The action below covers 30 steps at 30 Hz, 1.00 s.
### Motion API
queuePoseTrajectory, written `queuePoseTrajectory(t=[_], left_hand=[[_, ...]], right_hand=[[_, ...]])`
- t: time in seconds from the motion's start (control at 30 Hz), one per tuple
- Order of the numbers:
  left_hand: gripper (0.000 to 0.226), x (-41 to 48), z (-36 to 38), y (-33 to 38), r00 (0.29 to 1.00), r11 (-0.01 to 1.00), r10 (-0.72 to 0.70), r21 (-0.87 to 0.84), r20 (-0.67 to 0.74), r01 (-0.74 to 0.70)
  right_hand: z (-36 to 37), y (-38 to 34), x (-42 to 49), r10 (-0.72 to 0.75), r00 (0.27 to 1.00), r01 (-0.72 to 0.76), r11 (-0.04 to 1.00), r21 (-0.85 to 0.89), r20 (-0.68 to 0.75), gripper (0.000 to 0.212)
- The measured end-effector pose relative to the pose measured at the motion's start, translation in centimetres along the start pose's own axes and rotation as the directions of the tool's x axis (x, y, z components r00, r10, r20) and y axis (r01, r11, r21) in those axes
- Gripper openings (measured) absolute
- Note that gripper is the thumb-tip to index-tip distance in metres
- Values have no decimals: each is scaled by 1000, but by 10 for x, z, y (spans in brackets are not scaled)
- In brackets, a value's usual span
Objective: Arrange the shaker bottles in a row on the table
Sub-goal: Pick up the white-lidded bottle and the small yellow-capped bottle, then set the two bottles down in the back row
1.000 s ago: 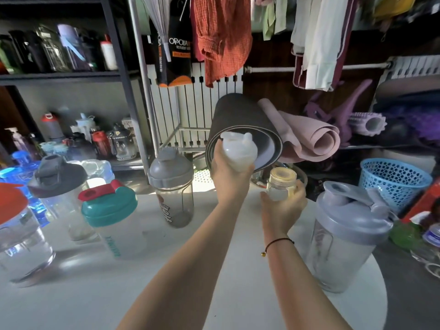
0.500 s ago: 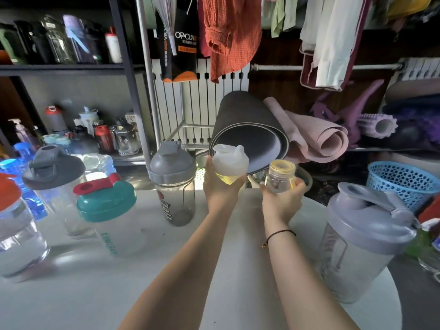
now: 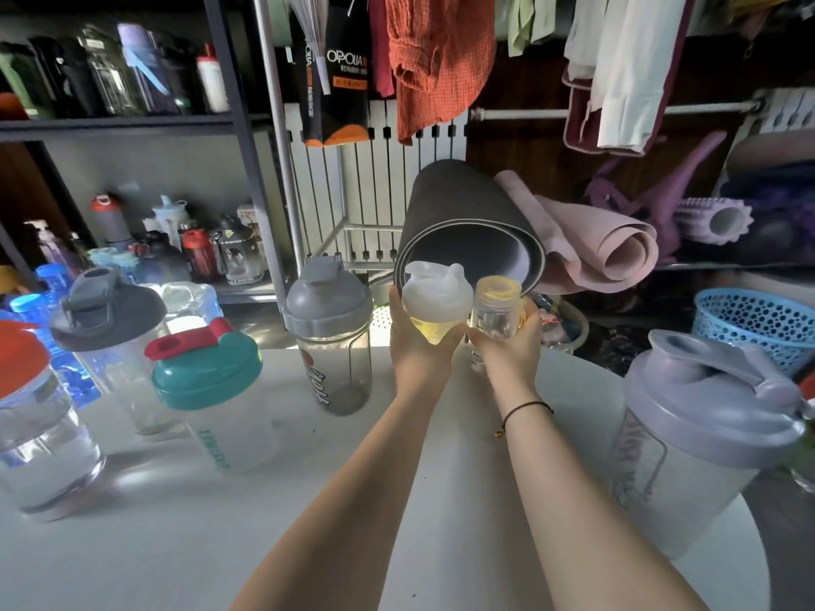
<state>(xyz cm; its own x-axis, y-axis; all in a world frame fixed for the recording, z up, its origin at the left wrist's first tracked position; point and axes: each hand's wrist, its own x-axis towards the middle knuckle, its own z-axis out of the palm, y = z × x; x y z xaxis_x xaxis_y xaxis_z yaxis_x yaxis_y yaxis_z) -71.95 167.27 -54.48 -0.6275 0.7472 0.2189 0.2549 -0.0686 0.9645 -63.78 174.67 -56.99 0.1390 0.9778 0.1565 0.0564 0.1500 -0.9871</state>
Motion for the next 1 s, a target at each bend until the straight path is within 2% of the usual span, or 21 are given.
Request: queuePoseTrajectory(t=[0.1, 0.27, 0.37, 0.43, 0.5, 0.57, 0.67, 0.73, 0.87, 1.0], left_hand=[[107, -3, 3, 1, 1000, 1000, -6, 13, 20, 5], [111, -20, 1, 5, 999, 999, -34, 43, 42, 32], [95, -62, -9, 8, 998, 999, -3, 45, 64, 0], [69, -104, -21, 4, 999, 999, 42, -27, -28, -42], [57, -135, -39, -1, 978, 995, -15, -97, -206, -6], [67, -139, -58, -8, 932, 988, -127, -123, -340, 90], [104, -112, -78, -11, 896, 974, -220, -139, -385, 179], [114, -90, -82, -16, 891, 972, -227, -148, -392, 182], [124, -54, -82, -30, 902, 966, -228, -201, -365, 163], [111, -32, -76, -38, 931, 986, -145, -123, -335, 109]], right_hand=[[-4, -4, -3, -12, 1000, 12, 1000, -2, -7, 95], [-19, -15, -22, -135, 990, 132, 989, -67, -42, 103], [-32, -11, -28, -128, 991, 126, 991, -46, -43, 104], [-38, -7, -33, -107, 993, 105, 994, -35, -41, 107], [-40, -3, -37, -97, 994, 95, 995, -41, -47, 111], [-39, -2, -41, -83, 996, 82, 996, -39, -30, 110], [-35, -5, -44, -60, 998, 61, 998, -13, 34, 104], [-31, -7, -46, -45, 996, 45, 999, -6, 71, 104], [-27, -10, -50, -38, 992, 37, 999, 11, 118, 100], [-25, -12, -52, -67, 986, 74, 997, -39, 153, 98]])
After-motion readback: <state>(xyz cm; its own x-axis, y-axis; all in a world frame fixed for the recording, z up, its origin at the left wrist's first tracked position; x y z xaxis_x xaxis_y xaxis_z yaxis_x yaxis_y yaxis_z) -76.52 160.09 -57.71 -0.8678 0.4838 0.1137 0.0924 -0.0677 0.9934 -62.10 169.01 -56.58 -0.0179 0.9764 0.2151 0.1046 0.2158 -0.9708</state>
